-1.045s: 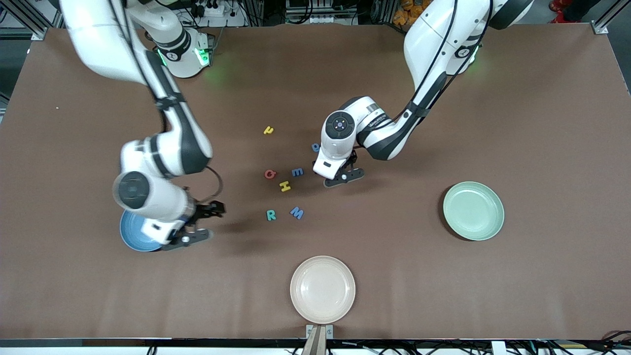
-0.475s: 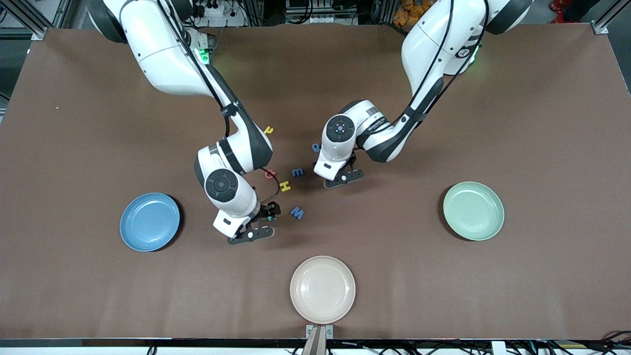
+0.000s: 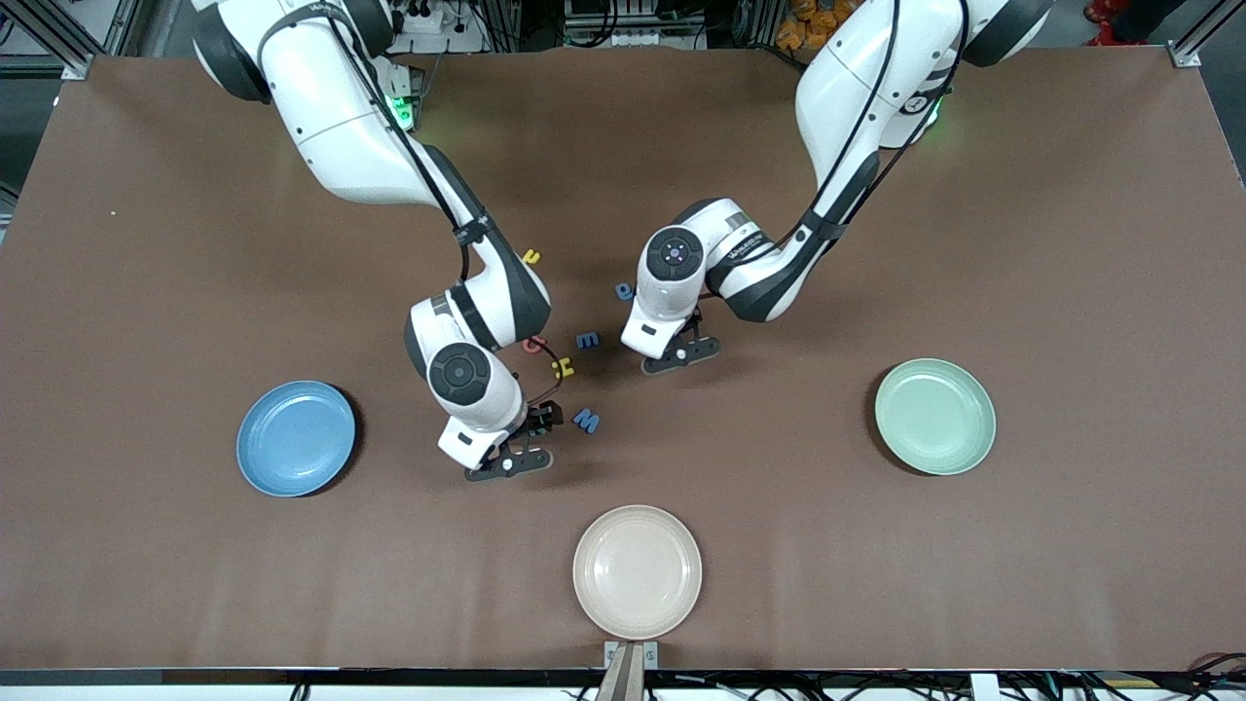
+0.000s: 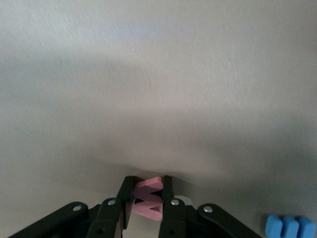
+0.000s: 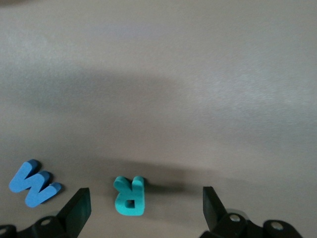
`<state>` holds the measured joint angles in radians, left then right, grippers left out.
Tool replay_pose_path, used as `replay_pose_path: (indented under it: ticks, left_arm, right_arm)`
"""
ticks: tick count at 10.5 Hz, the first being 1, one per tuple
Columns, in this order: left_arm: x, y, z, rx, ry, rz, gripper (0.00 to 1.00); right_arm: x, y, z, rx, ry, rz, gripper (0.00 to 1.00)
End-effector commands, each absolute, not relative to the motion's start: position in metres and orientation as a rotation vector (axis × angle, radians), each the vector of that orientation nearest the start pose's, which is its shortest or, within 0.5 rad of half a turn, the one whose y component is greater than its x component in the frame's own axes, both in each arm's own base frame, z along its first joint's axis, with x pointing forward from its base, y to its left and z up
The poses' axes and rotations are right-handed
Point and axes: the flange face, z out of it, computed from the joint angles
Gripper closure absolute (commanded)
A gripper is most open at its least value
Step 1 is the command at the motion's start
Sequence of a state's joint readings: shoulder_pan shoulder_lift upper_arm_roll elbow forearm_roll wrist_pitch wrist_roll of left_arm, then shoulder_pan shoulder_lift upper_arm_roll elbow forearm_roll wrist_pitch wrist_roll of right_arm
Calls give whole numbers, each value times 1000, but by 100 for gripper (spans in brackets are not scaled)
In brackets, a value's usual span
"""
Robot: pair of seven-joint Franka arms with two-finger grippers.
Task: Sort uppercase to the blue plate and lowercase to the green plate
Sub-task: 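Close the left gripper on the pink w while the right gripper grasps R, then carry the w to the green plate with the left gripper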
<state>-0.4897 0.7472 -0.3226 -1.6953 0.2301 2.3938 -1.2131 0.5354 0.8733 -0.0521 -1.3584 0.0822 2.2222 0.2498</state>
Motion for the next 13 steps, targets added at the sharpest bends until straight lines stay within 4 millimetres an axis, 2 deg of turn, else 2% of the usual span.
replay_pose_path:
  ticks: [1,3,5,6,8,9,11,12,13]
  left_arm:
    - [514,-446,218,-3145,-532,-22,100]
    - [543,-408,254,-3125,-474,-48,100]
    - [580,-345,292,-3108,-417,-50,100]
    - [597,-308,302,-3093,-397,-32,100]
    - [619,-244,311,-3070,-331,19,100]
    - [633,-205,310,-3075,-305,30,100]
    - [654,-128,290,-3094,-192,78,100]
    - [660,-101,279,-3102,-186,100,100]
    - [661,-90,271,-3103,-190,120,100]
  right_arm:
    - [647,359,194,-3103,-296,23,0]
    - [646,364,192,-3093,-302,-15,0]
    - [643,363,185,-3094,-303,-15,0]
    - [641,361,181,-3097,-307,-13,0]
    - [638,359,175,-3101,-322,-1,0]
    - [638,358,174,-3101,-322,1,0]
    - [636,358,172,-3103,-323,11,0]
    - [636,356,171,-3104,-322,15,56]
    - [635,353,170,-3105,-318,24,100]
